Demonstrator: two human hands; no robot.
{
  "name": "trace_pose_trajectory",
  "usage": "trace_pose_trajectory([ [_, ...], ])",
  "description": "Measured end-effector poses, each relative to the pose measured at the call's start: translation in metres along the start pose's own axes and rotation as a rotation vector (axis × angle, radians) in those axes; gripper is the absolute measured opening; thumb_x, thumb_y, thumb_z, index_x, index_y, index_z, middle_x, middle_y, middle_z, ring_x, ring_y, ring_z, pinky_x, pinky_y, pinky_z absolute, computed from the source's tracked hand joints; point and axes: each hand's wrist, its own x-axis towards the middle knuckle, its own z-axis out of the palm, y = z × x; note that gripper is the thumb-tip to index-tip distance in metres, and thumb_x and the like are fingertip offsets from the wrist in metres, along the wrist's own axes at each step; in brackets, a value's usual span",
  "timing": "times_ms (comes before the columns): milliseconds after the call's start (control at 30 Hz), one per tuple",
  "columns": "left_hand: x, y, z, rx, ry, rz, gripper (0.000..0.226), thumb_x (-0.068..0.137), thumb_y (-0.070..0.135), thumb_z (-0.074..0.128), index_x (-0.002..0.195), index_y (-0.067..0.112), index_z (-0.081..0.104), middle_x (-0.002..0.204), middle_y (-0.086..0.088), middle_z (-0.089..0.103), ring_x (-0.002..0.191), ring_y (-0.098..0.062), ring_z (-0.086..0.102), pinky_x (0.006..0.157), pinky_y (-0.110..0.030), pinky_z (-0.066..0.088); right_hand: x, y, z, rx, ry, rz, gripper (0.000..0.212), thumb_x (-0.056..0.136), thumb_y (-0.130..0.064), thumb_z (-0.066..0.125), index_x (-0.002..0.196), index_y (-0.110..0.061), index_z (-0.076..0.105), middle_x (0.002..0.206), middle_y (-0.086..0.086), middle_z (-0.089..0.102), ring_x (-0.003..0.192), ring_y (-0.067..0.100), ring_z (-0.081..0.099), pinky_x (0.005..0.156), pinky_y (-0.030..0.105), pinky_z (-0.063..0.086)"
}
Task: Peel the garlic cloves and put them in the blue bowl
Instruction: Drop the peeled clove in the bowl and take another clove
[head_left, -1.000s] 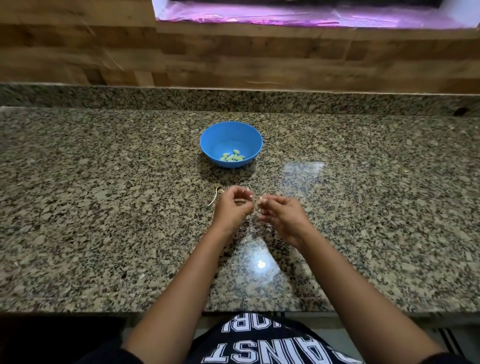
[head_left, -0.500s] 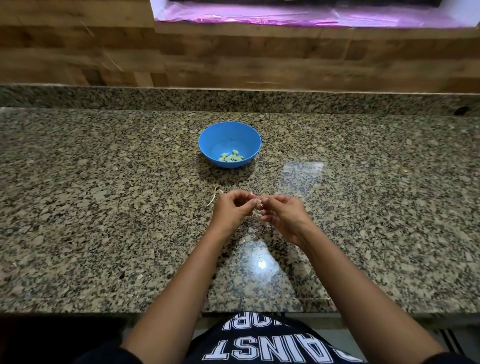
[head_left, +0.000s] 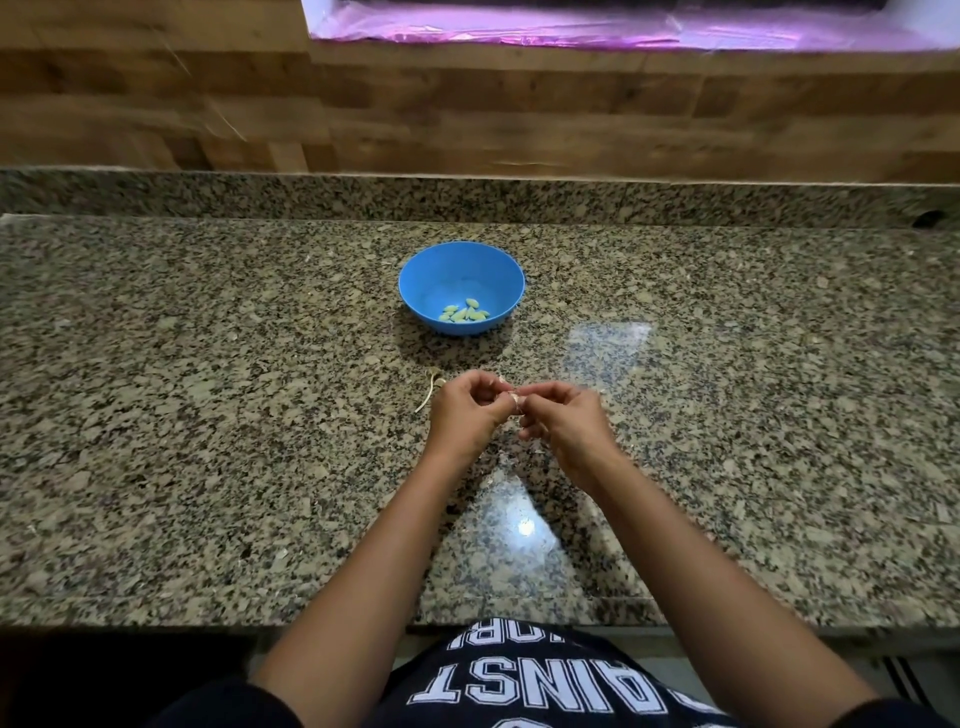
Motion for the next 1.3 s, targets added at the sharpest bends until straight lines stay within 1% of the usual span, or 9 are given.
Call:
trace_pose_trajectory([
  [100, 0.000, -0.001, 0.000, -0.120, -0.026, -0.071, 0.013, 0.082, 0.001, 0.067, 0.082, 0.013, 0.062, 0.079, -0.005, 0.067, 0.069, -0.013, 0.063, 0.057, -0.020, 0.049, 0.002, 0.000, 0.000, 0.055, 0.024, 0.018, 0.009, 0.089, 0.008, 0.051, 0.089, 0.005, 0.059, 0.078, 0.012, 0.059, 0.063, 0.016, 0.055, 0.054, 0.023, 0.051],
  [200, 0.001, 0.000, -0.001, -0.290, -0.020, -0.154, 0.013, 0.085, -0.003, 0.062, 0.084, 0.011, 0.062, 0.077, -0.006, 0.067, 0.065, -0.012, 0.063, 0.061, -0.024, 0.054, 0.005, 0.002, -0.001, 0.164, 0.038, 0.061, 0.008, 0.090, 0.006, 0.051, 0.088, 0.006, 0.059, 0.077, 0.014, 0.059, 0.060, 0.017, 0.055, 0.050, 0.020, 0.050],
  [367, 0.004, -0.007, -0.004, -0.155, -0.092, -0.161, 0.009, 0.088, 0.003, 0.060, 0.091, 0.006, 0.068, 0.085, -0.007, 0.068, 0.070, -0.012, 0.058, 0.066, -0.026, 0.051, 0.009, 0.002, -0.005, 0.271, 0.030, 0.086, 0.008, 0.088, 0.009, 0.052, 0.089, 0.005, 0.059, 0.080, 0.015, 0.060, 0.060, 0.017, 0.056, 0.052, 0.020, 0.052],
  [533, 0.006, -0.005, 0.001, -0.199, -0.052, -0.181, 0.008, 0.085, 0.011, 0.067, 0.090, 0.004, 0.068, 0.076, -0.004, 0.065, 0.064, -0.011, 0.057, 0.058, -0.023, 0.048, 0.007, 0.001, -0.003, 0.256, 0.019, 0.072, 0.008, 0.085, 0.011, 0.054, 0.090, 0.008, 0.060, 0.080, 0.014, 0.063, 0.062, 0.018, 0.057, 0.055, 0.021, 0.054],
  [700, 0.008, -0.002, 0.000, -0.134, -0.037, -0.120, 0.005, 0.083, 0.013, 0.069, 0.085, 0.008, 0.068, 0.085, -0.009, 0.068, 0.074, -0.017, 0.063, 0.069, -0.033, 0.055, 0.007, 0.001, -0.001, 0.268, 0.014, 0.079, 0.024, 0.080, 0.004, 0.064, 0.100, 0.015, 0.057, 0.078, 0.014, 0.063, 0.059, 0.016, 0.058, 0.054, 0.021, 0.053],
  [767, 0.010, -0.001, 0.001, -0.098, -0.041, -0.107, 0.004, 0.083, 0.014, 0.070, 0.082, 0.011, 0.067, 0.085, -0.008, 0.069, 0.077, -0.018, 0.063, 0.074, -0.035, 0.055, 0.008, 0.001, -0.001, 0.269, 0.020, 0.085, 0.022, 0.079, 0.003, 0.064, 0.097, 0.013, 0.059, 0.077, 0.013, 0.063, 0.059, 0.016, 0.058, 0.055, 0.021, 0.053],
  [867, 0.011, 0.002, 0.001, -0.106, -0.059, -0.123, 0.006, 0.085, 0.012, 0.067, 0.085, 0.006, 0.066, 0.084, -0.009, 0.066, 0.076, -0.019, 0.060, 0.073, -0.035, 0.053, 0.009, 0.001, -0.002, 0.277, 0.018, 0.082, 0.011, 0.081, 0.006, 0.061, 0.091, 0.010, 0.060, 0.076, 0.013, 0.063, 0.058, 0.015, 0.058, 0.054, 0.021, 0.053],
  [1067, 0.012, 0.002, 0.006, -0.124, -0.054, -0.133, 0.007, 0.088, 0.013, 0.064, 0.083, 0.009, 0.063, 0.082, -0.007, 0.065, 0.076, -0.018, 0.060, 0.070, -0.029, 0.053, 0.011, 0.000, -0.001, 0.215, 0.016, 0.051, 0.016, 0.086, 0.005, 0.057, 0.100, 0.013, 0.057, 0.077, 0.013, 0.060, 0.058, 0.015, 0.056, 0.053, 0.020, 0.053],
  [1300, 0.014, 0.000, 0.010, -0.089, -0.036, -0.133, 0.011, 0.089, 0.018, 0.063, 0.086, 0.007, 0.063, 0.086, -0.011, 0.067, 0.078, -0.021, 0.063, 0.077, -0.039, 0.055, 0.015, -0.001, -0.002, 0.289, -0.010, 0.101, 0.015, 0.086, 0.003, 0.058, 0.098, 0.012, 0.059, 0.071, 0.011, 0.062, 0.055, 0.015, 0.056, 0.051, 0.020, 0.053],
])
